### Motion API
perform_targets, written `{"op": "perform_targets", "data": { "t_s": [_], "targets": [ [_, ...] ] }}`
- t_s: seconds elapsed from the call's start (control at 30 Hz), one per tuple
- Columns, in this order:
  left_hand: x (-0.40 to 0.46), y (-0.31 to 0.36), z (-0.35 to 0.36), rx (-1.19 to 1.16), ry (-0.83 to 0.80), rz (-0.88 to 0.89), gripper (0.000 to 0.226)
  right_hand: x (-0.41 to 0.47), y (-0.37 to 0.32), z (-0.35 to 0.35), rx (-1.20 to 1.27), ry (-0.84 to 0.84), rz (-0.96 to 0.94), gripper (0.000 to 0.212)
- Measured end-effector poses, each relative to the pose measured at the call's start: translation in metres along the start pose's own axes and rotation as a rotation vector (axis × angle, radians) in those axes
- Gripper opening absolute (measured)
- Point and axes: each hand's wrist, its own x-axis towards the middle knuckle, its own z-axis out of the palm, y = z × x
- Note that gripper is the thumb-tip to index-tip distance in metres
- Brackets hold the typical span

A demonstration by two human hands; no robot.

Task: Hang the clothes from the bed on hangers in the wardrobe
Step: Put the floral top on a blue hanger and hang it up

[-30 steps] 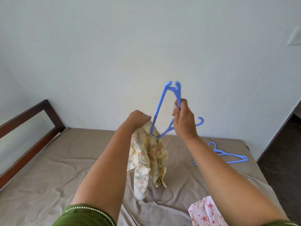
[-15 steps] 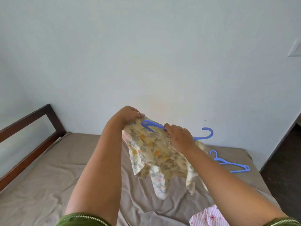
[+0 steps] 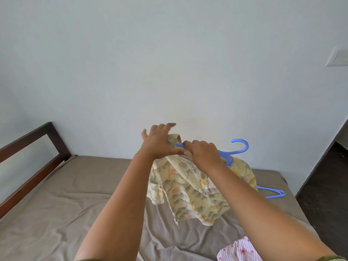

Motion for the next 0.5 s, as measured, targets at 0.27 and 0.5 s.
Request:
{"op": "perform_targets", "data": {
  "t_s": [0.27, 0.5],
  "targets": [
    [0.008, -0.014, 0.031, 0.119, 0.302, 0.315, 0.006, 0.009, 0.014, -0.003, 0.043, -0.031, -0.046, 0.032],
    [0.007, -0.039, 0.041, 0.108, 0.337, 0.215, 0.017, -0.037, 0.045, 0.029, 0.363, 0.719, 0.285, 0.04]
  ]
}}
